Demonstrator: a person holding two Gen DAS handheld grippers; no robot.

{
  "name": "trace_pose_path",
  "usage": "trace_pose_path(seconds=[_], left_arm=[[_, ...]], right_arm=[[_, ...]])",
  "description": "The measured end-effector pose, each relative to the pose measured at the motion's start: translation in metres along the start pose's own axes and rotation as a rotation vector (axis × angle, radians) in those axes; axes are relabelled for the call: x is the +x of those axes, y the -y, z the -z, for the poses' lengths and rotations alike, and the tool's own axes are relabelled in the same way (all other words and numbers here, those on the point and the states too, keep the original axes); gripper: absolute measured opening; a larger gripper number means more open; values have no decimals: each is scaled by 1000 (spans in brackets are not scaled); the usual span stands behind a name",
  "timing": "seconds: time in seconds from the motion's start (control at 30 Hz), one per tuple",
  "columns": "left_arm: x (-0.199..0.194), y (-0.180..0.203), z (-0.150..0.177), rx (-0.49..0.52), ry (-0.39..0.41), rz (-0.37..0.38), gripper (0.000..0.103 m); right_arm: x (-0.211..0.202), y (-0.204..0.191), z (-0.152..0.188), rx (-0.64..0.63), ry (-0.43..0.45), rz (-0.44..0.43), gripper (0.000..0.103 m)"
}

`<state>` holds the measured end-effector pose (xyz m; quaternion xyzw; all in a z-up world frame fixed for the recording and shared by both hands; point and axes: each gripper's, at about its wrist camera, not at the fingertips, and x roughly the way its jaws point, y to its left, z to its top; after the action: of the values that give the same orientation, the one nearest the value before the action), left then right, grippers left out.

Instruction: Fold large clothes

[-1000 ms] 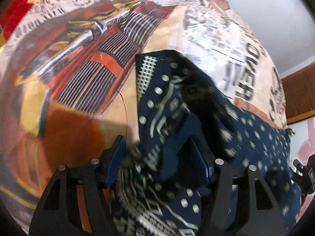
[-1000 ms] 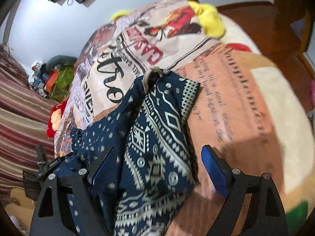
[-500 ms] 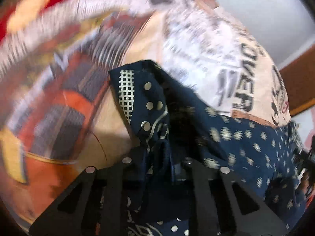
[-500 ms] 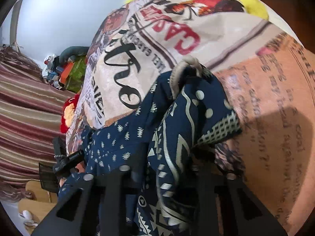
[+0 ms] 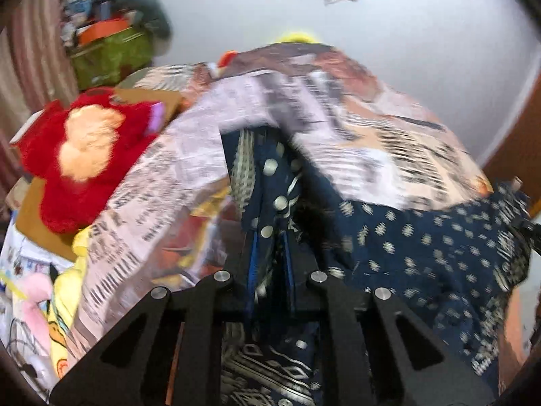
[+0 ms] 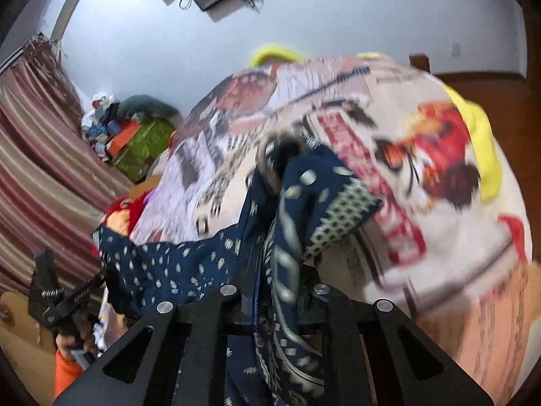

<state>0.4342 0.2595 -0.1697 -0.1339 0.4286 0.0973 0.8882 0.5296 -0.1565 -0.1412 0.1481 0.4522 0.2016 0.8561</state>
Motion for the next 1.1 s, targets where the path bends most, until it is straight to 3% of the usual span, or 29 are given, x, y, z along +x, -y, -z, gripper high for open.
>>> trace_pose_path(seconds=[0.13,0.27,0.43,0.5,0.63,0.77,0.9,1.1], left_arm=[[20,-27,7,-38,-36,-111,14],[17,-46,20,-48,-71,-104,14],[-11,-47,41,11,-102,-73,15],[-25,-41,51,48,-116,-61,20],[-55,-24,80,120,-112,-3,51],[-80,8,115,196,-168,104,57],[-102,46,163,305,-234,205,67],[-130,68,227,388,-277,249,70]], right_arm=[[24,-4,-8,-15,-8,100,11],[28,4,2,-43,-43,170,11],[12,10,19,-75,-100,212,12],[-4,3,28,-127,-98,243,12],[-41,-16,52,-230,-94,268,12],[-71,-40,83,-299,-119,224,12],[-85,-64,128,-338,-211,131,12],[-97,-84,192,-363,-306,48,12]])
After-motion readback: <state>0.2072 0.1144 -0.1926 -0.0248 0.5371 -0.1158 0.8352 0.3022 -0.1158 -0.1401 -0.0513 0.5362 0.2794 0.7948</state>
